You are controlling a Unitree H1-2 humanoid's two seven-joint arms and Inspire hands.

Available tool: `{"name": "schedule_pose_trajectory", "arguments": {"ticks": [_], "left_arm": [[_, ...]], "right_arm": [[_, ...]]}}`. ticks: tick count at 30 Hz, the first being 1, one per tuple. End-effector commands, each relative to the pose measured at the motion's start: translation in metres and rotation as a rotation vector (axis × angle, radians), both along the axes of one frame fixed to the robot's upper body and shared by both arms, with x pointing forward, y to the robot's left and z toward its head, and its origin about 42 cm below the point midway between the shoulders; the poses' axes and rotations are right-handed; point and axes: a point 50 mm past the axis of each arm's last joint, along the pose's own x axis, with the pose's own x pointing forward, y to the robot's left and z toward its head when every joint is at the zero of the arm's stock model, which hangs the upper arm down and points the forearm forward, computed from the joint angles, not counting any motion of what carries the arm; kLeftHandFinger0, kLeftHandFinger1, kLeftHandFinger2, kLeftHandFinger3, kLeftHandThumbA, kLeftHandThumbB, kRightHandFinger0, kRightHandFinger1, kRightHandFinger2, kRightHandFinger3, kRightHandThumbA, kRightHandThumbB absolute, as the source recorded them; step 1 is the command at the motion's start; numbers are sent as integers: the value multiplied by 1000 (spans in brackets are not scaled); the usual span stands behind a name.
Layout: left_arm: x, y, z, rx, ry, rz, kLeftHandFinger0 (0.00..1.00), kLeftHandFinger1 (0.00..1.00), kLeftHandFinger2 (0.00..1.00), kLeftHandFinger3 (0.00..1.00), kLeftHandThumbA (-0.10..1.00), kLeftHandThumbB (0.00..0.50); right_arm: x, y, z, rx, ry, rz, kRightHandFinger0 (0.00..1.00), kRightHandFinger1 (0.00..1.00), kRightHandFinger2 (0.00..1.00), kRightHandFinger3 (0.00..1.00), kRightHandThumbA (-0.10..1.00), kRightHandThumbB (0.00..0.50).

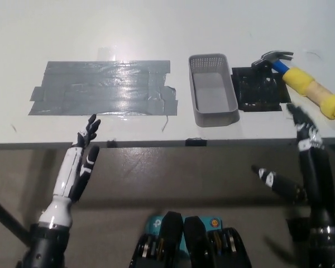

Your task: The robot picks the hammer with right hand and hits the black area on the desk and places it back.

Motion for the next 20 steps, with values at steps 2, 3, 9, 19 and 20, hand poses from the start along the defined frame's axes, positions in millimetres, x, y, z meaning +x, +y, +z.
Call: {"name": "schedule_pose_trajectory", "arguments": {"ticks": [2, 3, 9, 19, 20], "left_arm": [[-13, -1, -2, -22, -11, -16, 1000, 1000, 1000, 1000, 1000, 154], [-17, -1, -6, -20, -3, -16, 1000, 1000, 1000, 1000, 1000, 162], [-33, -1, -17, -23, 31, -20, 1000, 1000, 1000, 1000, 1000, 155], [-38, 4, -22, -10, 56, -15, 1000, 1000, 1000, 1000, 1000, 154], [-38, 4, -22, -10, 56, -15, 1000, 1000, 1000, 1000, 1000, 154]], "right_arm": [[-10, 1, -8, 66, -20, 74, 1000, 1000, 1000, 1000, 1000, 271], [-14, 0, -13, 71, -2, 81, 1000, 1000, 1000, 1000, 1000, 256], [-31, 2, -28, 90, 56, 98, 1000, 1000, 1000, 1000, 1000, 284], [-34, 4, -33, 93, 68, 127, 1000, 1000, 1000, 1000, 1000, 295], [-34, 4, -33, 93, 68, 127, 1000, 1000, 1000, 1000, 1000, 295]]}}
